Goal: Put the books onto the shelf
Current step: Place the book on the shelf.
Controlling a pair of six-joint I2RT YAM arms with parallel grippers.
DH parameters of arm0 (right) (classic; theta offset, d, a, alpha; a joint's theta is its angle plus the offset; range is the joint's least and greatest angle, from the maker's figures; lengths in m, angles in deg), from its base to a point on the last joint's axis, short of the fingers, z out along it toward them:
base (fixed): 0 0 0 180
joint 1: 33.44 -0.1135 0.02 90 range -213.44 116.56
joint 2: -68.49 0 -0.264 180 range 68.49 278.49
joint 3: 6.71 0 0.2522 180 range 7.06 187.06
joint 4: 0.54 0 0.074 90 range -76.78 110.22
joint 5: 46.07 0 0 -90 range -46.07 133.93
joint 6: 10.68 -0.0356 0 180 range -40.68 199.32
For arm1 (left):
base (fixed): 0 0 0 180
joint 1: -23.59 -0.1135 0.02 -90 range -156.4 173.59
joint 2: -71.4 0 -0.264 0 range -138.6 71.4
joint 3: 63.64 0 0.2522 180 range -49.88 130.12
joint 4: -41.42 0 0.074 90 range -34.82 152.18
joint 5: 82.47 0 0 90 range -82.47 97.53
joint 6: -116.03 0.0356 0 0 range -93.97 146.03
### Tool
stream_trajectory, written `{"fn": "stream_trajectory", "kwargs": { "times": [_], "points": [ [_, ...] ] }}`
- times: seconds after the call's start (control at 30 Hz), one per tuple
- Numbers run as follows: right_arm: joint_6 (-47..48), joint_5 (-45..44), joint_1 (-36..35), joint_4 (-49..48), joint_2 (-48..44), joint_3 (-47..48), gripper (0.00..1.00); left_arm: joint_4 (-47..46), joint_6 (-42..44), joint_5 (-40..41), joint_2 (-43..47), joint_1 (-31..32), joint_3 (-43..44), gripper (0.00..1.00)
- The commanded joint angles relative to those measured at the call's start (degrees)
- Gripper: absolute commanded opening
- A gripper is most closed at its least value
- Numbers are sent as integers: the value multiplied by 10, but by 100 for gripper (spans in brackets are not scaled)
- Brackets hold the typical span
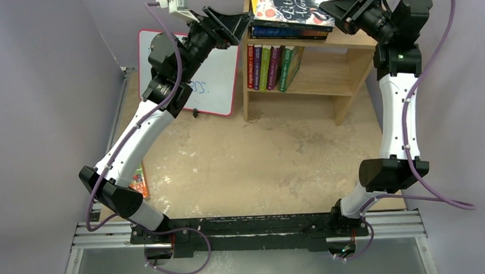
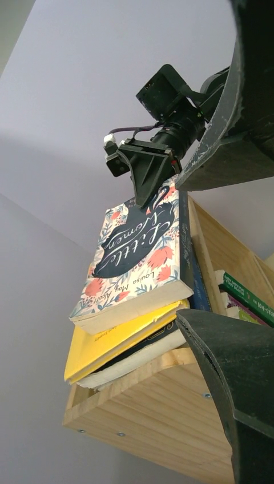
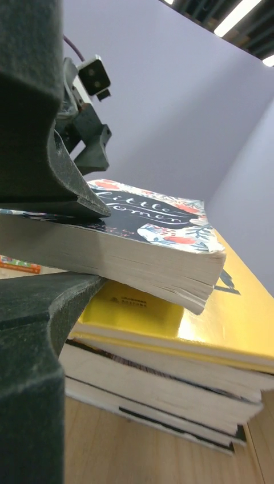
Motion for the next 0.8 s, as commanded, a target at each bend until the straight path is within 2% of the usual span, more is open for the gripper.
{"fn": "stream_trajectory", "kwargs": {
  "times": [0.0, 0.13, 0.33, 0.53, 0.77],
  "points": [
    [40, -69, 4, -11, -22, 43, 40, -26, -12, -16, -19, 5, 31, 75],
    [41, -88, 4, -54, -34, 25, 40, -34, -14, -40, -34, 10, 41, 72],
    [61, -128, 4, -86, -34, 24, 36, -75, -5, -71, -36, 32, 27, 65],
    [96, -128, 4, -114, -3, 33, 40, -87, 10, -55, -41, 52, 25, 65],
    [111, -139, 4, -165, 18, 2, 40, -113, 15, -46, -61, 77, 29, 65]
  ]
}}
